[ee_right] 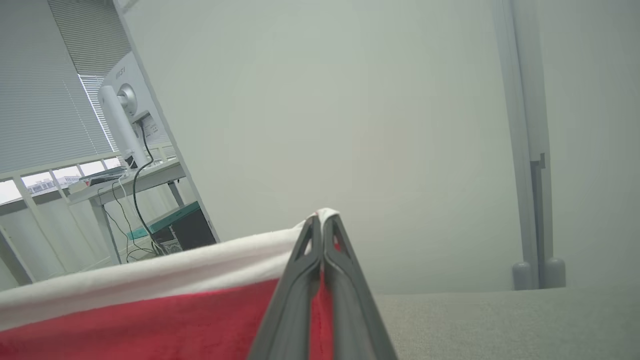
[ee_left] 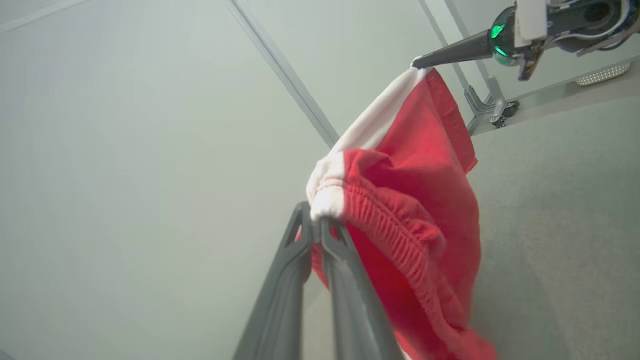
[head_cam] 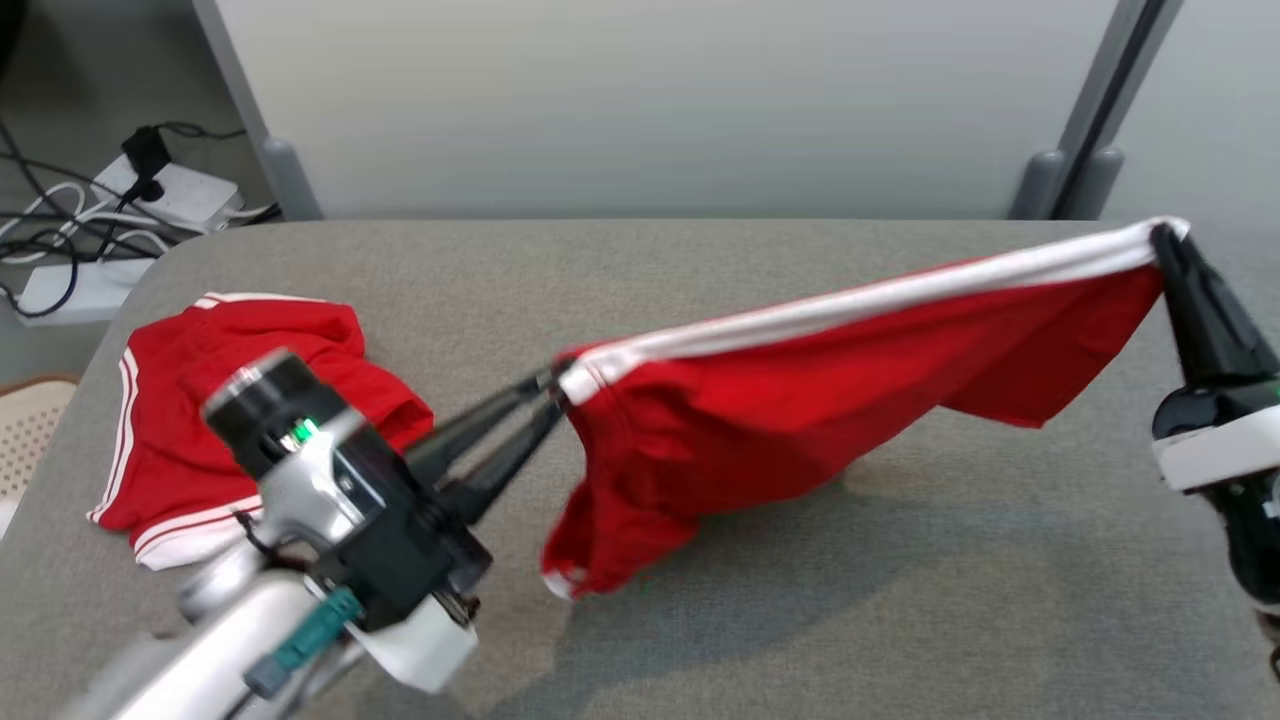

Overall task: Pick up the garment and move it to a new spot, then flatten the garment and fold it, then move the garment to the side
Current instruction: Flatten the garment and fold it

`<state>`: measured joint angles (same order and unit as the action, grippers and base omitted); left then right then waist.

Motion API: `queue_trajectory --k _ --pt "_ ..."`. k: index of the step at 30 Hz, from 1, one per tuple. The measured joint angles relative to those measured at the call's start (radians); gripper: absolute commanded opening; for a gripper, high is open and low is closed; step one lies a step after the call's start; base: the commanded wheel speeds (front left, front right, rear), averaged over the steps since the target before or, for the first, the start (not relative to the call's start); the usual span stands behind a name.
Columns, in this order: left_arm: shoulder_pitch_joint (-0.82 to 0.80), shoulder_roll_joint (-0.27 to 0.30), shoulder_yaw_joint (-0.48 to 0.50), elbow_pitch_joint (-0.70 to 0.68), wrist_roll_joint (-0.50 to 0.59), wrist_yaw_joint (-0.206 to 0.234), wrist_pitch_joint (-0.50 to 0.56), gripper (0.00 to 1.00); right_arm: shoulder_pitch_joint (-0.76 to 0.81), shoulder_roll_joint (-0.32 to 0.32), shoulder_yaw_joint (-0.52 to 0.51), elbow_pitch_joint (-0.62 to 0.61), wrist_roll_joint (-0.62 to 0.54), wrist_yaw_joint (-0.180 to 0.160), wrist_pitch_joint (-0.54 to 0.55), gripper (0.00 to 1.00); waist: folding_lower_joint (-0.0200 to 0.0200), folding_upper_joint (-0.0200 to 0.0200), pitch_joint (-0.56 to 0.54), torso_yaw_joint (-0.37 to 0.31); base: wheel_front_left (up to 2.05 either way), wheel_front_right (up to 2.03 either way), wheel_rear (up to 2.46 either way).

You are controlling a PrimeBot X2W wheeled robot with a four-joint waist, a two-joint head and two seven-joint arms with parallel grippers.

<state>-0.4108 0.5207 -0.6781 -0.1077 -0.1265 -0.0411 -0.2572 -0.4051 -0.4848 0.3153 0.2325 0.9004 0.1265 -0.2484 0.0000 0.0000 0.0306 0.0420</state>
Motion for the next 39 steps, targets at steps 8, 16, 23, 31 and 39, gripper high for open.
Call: queue_trajectory --k 8,16,23,31,39 --pt "-0.155 0.041 0.125 -0.101 -0.076 -0.048 0.0 0.0 -0.063 -0.076 -0.086 -0.192 -0.033 0.001 -0.002 0.0 0.0 0.0 -0.044 -0.058 0.0 0.0 0.0" --pt "-0.25 0.065 0.159 -0.185 -0.182 -0.079 -0.002 0.0 -0.083 -0.138 -0.213 -0.362 -0.062 0.002 0.003 0.0 0.0 0.0 -0.072 -0.096 0.0 0.0 0.0" --pt "-0.285 0.095 -0.02 -0.084 -0.31 -0.089 0.064 0.0 -0.12 -0.107 -0.138 -0.236 -0.057 0.001 0.168 0.0 0.0 0.0 -0.056 -0.113 0.0 0.0 0.0" --pt "-0.664 0.033 -0.315 0.408 -0.324 -0.09 0.012 0.0 -0.579 0.047 0.11 0.29 -0.258 0.001 0.08 0.0 0.0 0.0 -0.015 -0.131 0.0 0.0 0.0" --pt "-0.844 -0.078 -0.26 0.395 -0.174 -0.09 -0.007 0.0 -0.799 0.078 0.161 0.415 -0.391 0.001 -0.009 0.0 0.0 0.0 0.034 -0.121 0.0 0.0 0.0"
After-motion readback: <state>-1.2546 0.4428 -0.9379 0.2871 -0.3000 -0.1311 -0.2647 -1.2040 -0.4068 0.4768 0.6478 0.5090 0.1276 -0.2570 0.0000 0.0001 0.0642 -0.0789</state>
